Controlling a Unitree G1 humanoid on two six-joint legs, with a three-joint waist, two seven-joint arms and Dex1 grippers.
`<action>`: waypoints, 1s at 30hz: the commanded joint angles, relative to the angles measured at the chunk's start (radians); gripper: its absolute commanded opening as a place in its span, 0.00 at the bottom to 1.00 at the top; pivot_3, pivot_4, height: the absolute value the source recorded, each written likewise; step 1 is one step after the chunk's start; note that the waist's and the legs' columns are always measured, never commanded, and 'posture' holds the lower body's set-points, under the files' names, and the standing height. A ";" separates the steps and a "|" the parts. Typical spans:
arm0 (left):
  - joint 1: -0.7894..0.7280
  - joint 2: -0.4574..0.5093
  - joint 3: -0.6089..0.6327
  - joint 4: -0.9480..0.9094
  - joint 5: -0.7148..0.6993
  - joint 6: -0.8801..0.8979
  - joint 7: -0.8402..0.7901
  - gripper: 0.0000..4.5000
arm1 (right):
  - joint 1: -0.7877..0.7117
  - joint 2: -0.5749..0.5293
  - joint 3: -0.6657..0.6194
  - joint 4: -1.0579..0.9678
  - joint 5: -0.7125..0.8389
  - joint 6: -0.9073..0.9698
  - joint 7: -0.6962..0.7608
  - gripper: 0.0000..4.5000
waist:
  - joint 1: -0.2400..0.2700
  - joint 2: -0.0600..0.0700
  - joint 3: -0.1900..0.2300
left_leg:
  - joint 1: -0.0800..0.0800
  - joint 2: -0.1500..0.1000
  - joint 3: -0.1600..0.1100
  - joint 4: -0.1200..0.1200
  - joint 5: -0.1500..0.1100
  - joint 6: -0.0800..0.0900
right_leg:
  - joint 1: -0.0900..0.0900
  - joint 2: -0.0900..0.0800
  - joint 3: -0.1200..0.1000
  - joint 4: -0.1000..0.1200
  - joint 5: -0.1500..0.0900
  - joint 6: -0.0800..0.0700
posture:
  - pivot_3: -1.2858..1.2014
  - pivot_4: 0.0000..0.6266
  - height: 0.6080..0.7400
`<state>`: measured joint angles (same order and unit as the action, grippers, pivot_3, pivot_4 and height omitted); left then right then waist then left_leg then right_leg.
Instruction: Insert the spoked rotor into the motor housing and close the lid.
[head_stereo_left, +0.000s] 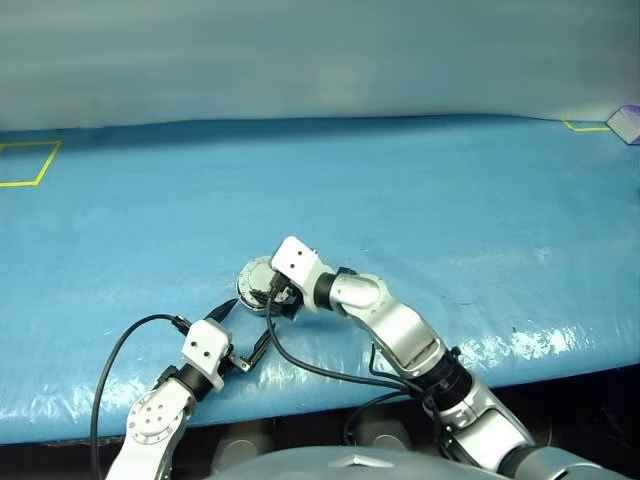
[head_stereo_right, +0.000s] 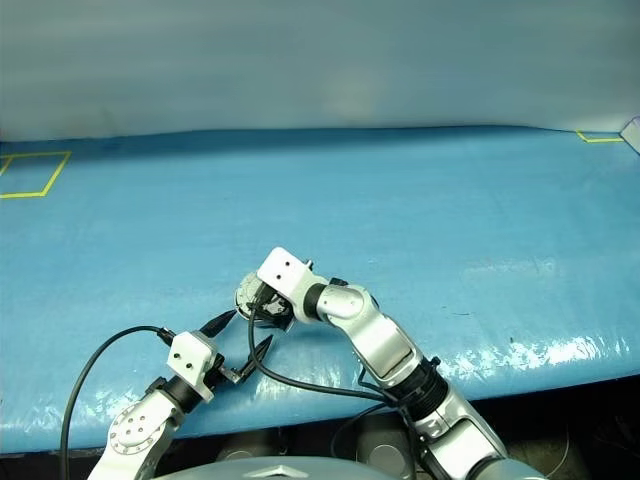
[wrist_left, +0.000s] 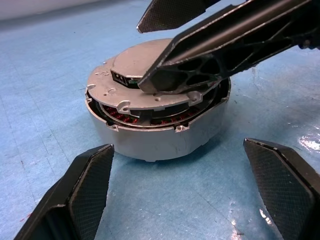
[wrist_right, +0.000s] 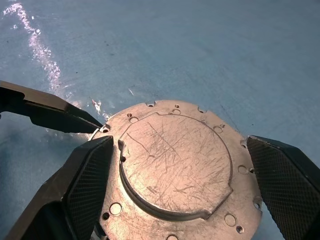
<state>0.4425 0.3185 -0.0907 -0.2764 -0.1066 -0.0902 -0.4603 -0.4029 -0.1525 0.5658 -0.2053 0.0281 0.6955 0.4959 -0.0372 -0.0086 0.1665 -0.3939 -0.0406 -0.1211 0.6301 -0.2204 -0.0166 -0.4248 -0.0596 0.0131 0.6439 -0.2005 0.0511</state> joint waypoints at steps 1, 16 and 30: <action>0.003 -0.001 -0.008 -0.027 0.000 -0.016 -0.001 1.00 | -0.010 0.001 0.011 -0.020 0.000 0.010 0.019 1.00 | 0.000 0.000 0.000 | 0.000 0.000 0.000 0.000 0.000 0.000 | 0.000 0.000 0.000 0.000 0.000 0.000 | 0.52 0.24 1.00; 0.008 -0.003 -0.006 -0.017 -0.005 -0.024 -0.002 1.00 | -0.024 0.034 0.009 -0.081 -0.003 0.045 0.002 0.67 | 0.000 0.000 0.000 | 0.000 0.000 0.000 0.000 0.000 0.000 | 0.000 0.000 0.000 0.000 0.000 0.000 | 0.52 0.24 1.00; 0.019 -0.002 -0.003 -0.017 -0.007 -0.029 -0.002 1.00 | 0.000 0.039 0.042 -0.044 -0.037 0.046 -0.025 0.67 | 0.000 0.000 0.000 | 0.000 0.000 0.000 0.000 0.000 0.000 | 0.000 0.000 0.000 0.000 0.000 0.000 | 0.52 0.24 1.00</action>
<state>0.4579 0.3167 -0.0941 -0.2763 -0.1078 -0.0970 -0.4602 -0.4056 -0.1225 0.6010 -0.2315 -0.0035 0.7636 0.4748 -0.0375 -0.0086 0.1665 -0.3940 -0.0406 -0.1212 0.6302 -0.2204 -0.0166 -0.4250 -0.0596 0.0131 0.6440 -0.2005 0.0512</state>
